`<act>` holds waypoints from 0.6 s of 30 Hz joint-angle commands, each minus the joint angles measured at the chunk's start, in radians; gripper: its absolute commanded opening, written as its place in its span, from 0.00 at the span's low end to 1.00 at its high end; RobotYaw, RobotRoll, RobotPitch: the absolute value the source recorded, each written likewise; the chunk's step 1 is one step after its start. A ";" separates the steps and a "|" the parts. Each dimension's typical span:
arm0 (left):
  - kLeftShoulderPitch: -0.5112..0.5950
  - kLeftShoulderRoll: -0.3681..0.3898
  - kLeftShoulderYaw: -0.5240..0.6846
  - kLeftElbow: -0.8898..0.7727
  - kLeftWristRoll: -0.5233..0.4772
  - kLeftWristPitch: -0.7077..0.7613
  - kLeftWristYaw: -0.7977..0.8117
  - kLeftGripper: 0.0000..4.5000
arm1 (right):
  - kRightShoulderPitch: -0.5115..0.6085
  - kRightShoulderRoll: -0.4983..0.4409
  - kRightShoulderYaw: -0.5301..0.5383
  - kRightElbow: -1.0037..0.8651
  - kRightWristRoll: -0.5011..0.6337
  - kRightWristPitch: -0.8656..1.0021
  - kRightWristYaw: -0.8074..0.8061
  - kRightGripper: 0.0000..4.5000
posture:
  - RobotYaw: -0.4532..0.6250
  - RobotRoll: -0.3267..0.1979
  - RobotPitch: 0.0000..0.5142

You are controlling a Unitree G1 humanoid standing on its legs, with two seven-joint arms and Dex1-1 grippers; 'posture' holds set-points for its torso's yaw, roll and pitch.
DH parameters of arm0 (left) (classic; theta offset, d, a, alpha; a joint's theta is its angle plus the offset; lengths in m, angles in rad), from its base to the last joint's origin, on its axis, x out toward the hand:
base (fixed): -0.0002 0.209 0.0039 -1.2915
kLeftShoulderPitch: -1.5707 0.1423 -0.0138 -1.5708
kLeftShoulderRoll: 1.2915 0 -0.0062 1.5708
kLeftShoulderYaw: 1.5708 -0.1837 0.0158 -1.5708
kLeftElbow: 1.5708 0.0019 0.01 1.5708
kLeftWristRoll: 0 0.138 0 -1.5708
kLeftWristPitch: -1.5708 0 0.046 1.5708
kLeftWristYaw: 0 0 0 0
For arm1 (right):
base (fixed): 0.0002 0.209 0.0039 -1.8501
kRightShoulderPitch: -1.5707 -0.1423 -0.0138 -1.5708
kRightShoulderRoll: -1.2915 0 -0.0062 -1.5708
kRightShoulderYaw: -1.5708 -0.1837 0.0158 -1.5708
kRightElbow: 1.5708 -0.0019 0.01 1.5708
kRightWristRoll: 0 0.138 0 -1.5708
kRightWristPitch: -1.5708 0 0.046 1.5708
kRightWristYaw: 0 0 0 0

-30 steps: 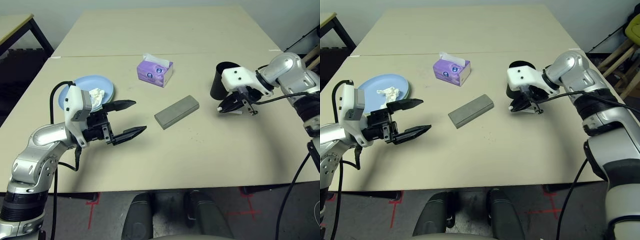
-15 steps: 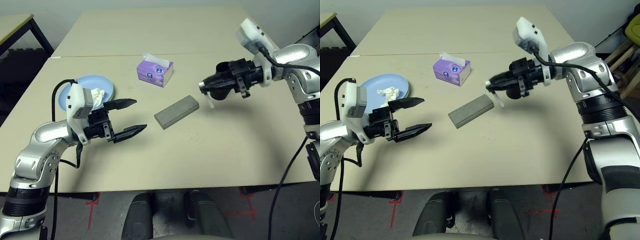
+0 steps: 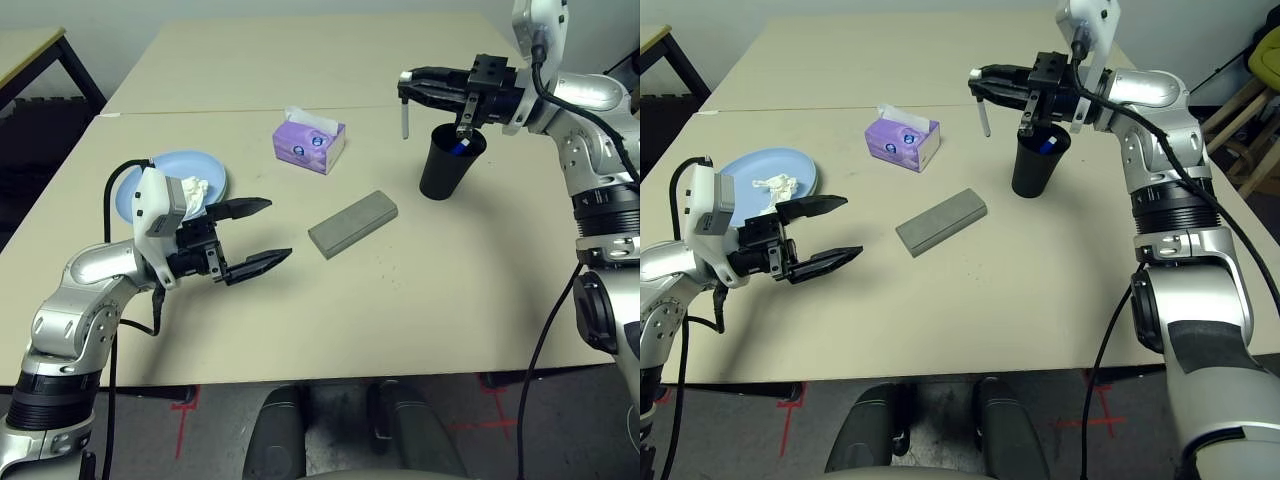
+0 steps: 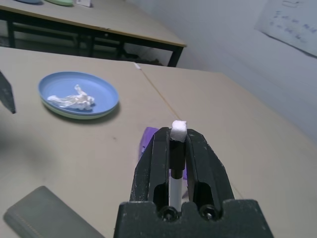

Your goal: Organize and tidy the items on the table.

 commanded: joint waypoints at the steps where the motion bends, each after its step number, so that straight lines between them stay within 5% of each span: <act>1: -0.011 0.000 -0.007 0.013 0.012 -0.008 -0.009 1.00 | -0.009 -0.020 -0.027 0.017 -0.011 -0.028 -0.013 0.07 | 0.47 0.62 0.22; 18: -0.055 -0.001 -0.013 0.041 0.020 -0.015 -0.016 1.00 | 0.111 -0.091 -0.054 0.013 -0.031 -0.032 -0.044 0.07 | 0.46 0.62 0.22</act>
